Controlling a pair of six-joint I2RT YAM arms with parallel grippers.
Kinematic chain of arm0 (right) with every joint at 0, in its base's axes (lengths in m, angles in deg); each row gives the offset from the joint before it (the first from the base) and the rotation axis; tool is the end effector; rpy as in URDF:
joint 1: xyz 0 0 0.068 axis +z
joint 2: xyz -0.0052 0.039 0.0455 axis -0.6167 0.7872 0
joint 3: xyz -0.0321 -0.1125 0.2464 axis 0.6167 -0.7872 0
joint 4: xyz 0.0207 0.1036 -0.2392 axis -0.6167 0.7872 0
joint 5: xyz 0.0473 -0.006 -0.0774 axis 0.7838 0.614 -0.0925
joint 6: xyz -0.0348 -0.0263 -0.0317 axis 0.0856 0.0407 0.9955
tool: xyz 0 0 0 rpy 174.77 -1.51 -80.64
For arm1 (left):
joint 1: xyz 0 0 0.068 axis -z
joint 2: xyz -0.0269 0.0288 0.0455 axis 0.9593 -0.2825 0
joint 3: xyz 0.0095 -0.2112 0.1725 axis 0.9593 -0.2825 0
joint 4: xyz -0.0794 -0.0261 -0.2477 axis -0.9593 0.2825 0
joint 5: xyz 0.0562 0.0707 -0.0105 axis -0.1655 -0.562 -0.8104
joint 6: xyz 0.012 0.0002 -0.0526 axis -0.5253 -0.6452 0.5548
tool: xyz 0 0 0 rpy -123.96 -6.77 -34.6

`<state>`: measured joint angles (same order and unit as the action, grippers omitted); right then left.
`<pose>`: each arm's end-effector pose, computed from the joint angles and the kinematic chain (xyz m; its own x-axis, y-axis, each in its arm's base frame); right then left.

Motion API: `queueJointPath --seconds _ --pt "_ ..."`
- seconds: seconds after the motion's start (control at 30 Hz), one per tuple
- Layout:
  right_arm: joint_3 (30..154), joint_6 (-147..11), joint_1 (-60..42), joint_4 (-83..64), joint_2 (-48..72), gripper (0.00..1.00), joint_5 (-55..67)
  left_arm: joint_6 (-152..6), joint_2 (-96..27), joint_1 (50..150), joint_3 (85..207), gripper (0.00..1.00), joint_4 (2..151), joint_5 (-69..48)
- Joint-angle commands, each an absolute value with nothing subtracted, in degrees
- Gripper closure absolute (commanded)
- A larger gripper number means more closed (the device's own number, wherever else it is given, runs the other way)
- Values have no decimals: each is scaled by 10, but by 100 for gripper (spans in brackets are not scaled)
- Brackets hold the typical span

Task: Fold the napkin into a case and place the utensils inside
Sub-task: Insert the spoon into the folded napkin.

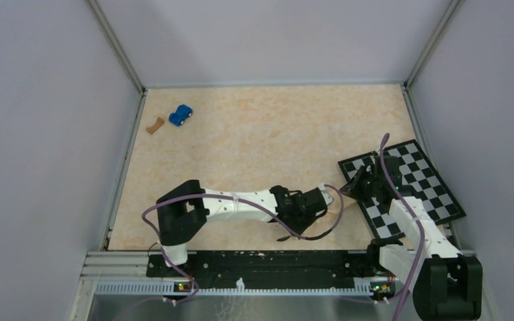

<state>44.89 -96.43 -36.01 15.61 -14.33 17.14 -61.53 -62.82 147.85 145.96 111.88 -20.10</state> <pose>0.1801 0.0178 0.1908 -0.7730 0.5191 -0.3646 0.2643 0.7861 0.5587 0.1010 -0.3553 0.1944 -0.6078 0.6850 -0.4017 0.7819 0.6046 -0.1520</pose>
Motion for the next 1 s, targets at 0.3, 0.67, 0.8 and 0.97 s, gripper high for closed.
queueJointPath --seconds 0.3,0.67,0.8,0.97 --pt "403 -978 -363 96 -120 100 104 -582 -733 1462 1593 100 1246 -191" --pt "397 -972 -363 86 -117 100 108 -598 -760 1432 1627 100 1253 -154" --pt "398 -969 -363 82 -118 100 115 -612 -779 1424 1659 100 1259 -145" --pt "401 -967 -363 83 -120 100 120 -626 -809 1420 1695 100 1265 -145"
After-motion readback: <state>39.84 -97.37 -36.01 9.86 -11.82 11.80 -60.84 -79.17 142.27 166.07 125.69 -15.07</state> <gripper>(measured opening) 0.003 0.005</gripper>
